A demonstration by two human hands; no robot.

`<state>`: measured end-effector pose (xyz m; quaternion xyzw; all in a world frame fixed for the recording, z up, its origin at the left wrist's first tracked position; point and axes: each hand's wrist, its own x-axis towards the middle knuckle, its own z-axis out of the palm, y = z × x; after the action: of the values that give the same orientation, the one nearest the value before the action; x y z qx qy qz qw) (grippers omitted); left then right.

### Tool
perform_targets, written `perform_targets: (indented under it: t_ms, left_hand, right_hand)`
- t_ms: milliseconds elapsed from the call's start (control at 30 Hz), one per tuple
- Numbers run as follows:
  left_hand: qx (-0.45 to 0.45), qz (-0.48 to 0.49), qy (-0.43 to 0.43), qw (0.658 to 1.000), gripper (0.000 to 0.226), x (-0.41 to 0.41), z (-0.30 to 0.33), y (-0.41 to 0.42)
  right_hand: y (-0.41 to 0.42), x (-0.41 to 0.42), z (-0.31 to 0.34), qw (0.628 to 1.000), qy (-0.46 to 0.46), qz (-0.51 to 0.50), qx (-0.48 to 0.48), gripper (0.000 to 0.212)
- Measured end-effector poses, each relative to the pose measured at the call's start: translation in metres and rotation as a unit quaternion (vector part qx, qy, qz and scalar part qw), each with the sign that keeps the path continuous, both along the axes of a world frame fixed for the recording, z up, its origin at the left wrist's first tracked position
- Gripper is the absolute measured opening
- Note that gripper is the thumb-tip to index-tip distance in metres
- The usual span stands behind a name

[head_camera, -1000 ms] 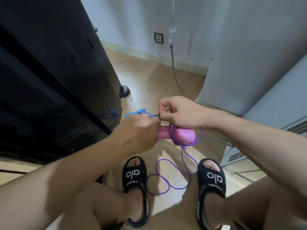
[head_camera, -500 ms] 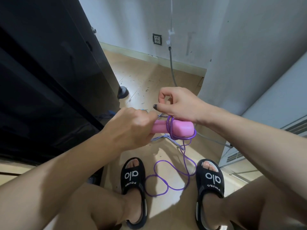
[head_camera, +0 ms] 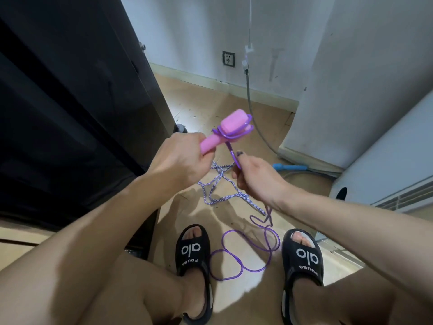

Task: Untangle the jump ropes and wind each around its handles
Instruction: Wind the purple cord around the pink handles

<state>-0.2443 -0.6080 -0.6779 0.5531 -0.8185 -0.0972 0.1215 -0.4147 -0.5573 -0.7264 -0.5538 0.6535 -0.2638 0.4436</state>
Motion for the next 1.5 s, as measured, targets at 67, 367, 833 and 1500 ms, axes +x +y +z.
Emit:
perform_targets:
  t_ms: [67,367,833,1500]
  left_hand:
    - [0.004,0.023,-0.059,0.998,0.021,0.005,-0.008,-0.009]
    - [0.009,-0.046,-0.289,0.956,0.012,-0.002,-0.035,-0.007]
    - [-0.162,-0.232,-0.197,0.939,0.033,-0.028,-0.032,0.048]
    - [0.014,0.013,-0.219,0.975,0.017,0.01,-0.03,-0.015]
  right_hand:
    - [0.014,0.012,0.001,0.998,0.043,0.047,-0.03,0.036]
    - [0.009,-0.012,0.029,0.918,0.307,0.148,-0.202,0.047]
    - [-0.032,-0.047,0.044,0.934,0.233,0.223,-0.155,0.069]
    - [0.027,0.009,0.011,0.932,0.297,0.158,-0.132,0.042]
